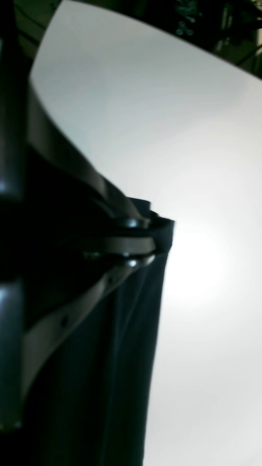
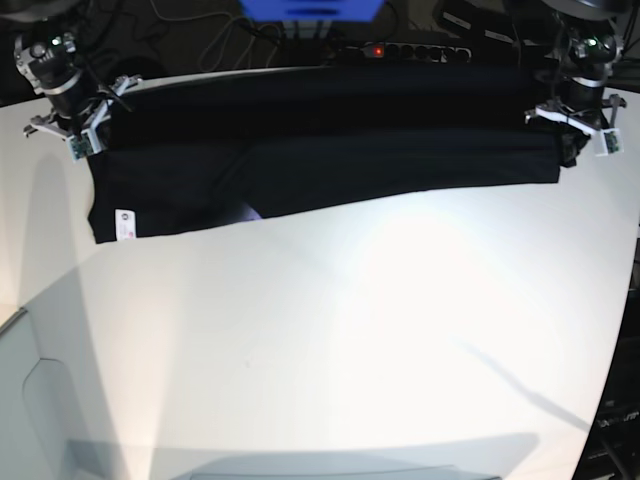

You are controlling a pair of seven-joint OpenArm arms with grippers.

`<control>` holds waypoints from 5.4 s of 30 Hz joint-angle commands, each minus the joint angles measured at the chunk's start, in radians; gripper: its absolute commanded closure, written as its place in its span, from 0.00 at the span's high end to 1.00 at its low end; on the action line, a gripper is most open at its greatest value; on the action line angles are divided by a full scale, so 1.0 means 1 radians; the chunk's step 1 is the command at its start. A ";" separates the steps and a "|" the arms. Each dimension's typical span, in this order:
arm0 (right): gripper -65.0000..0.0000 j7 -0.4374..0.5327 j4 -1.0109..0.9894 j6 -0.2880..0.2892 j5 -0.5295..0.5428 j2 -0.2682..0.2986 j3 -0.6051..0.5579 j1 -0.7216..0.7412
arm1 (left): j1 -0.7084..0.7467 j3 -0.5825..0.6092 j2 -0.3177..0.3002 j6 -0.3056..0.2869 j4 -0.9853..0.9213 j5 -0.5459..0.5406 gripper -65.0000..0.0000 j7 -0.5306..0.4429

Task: Fold the T-shirt properly
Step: 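Adjust grip on the strip ends with both grippers, then carry the strip end with the left gripper toward the right gripper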

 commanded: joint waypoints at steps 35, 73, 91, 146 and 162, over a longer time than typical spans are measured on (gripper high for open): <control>0.25 0.013 -0.124 0.006 -0.006 0.087 0.002 0.000 | -0.028 -0.007 -0.024 0.010 -0.202 -0.010 0.42 -0.028; 0.43 0.012 -0.227 0.006 -0.006 -0.037 -0.050 0.180 | -0.020 -0.005 0.027 0.007 -0.188 -0.013 0.77 -0.023; 0.43 0.012 -0.227 0.006 -0.007 -0.036 -0.047 0.193 | -0.091 0.070 0.027 0.008 -0.304 -0.008 0.00 -0.023; 0.42 0.012 -0.347 0.006 -0.007 -0.020 -0.048 0.287 | -0.177 0.463 0.309 0.017 0.177 0.535 0.00 0.066; 0.42 0.007 -0.348 0.006 -0.007 -0.020 -0.050 0.304 | -0.177 0.837 0.309 0.021 0.144 0.567 0.00 0.075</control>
